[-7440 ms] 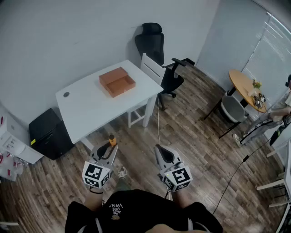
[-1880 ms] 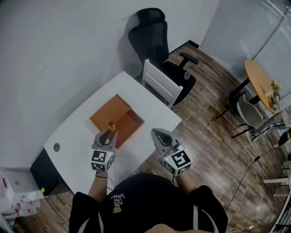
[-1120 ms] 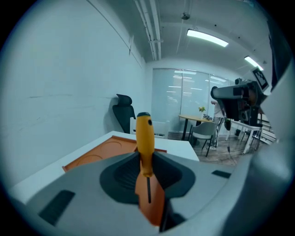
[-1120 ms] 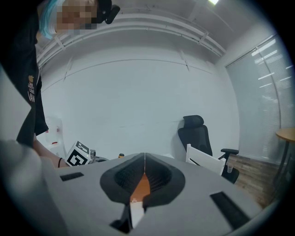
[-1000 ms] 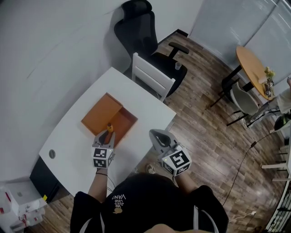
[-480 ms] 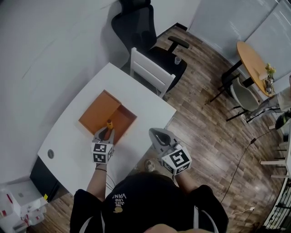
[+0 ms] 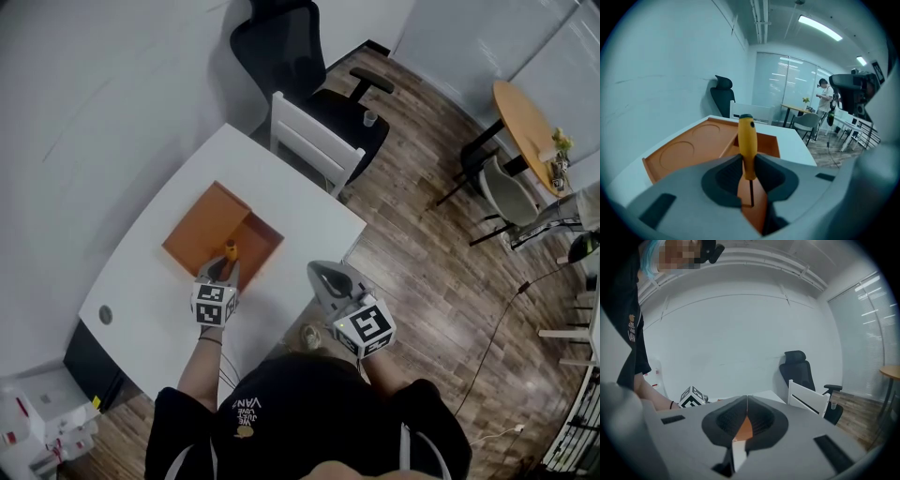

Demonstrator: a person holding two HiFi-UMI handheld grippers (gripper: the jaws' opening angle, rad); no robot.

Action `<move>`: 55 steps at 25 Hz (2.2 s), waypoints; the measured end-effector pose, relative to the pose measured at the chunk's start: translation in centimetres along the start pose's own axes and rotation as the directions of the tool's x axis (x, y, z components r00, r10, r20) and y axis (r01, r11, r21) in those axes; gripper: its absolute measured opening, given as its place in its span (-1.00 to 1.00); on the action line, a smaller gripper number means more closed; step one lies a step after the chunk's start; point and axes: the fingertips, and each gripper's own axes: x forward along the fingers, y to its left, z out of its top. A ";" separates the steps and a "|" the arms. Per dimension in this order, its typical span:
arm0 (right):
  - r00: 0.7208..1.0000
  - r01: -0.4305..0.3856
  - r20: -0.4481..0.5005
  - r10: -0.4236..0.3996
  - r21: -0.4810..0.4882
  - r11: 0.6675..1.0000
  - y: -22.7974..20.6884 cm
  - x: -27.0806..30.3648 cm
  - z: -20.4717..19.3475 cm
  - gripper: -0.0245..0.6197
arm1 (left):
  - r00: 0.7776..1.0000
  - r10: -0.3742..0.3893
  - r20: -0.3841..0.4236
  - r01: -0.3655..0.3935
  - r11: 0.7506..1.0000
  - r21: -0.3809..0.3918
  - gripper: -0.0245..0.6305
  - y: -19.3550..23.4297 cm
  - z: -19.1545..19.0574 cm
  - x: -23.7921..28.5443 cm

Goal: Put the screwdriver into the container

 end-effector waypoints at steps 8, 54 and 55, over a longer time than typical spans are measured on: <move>1.000 -0.004 -0.012 0.004 0.000 1.000 0.0 0.2 -0.2 -0.89 | 0.997 -0.039 -0.064 0.040 0.999 0.010 -0.65 0.2 0.1 1.8; 0.999 -0.028 -0.037 0.028 0.007 1.000 -0.1 0.8 -1.4 -0.89 | 0.927 -0.056 -0.371 0.088 0.994 0.069 -0.65 -0.2 -3.3 7.1; 0.999 -0.028 -0.037 0.029 0.007 1.000 -0.1 0.8 -1.4 -0.89 | 0.928 -0.045 -0.369 0.081 0.993 0.082 -0.65 0.1 -3.1 7.2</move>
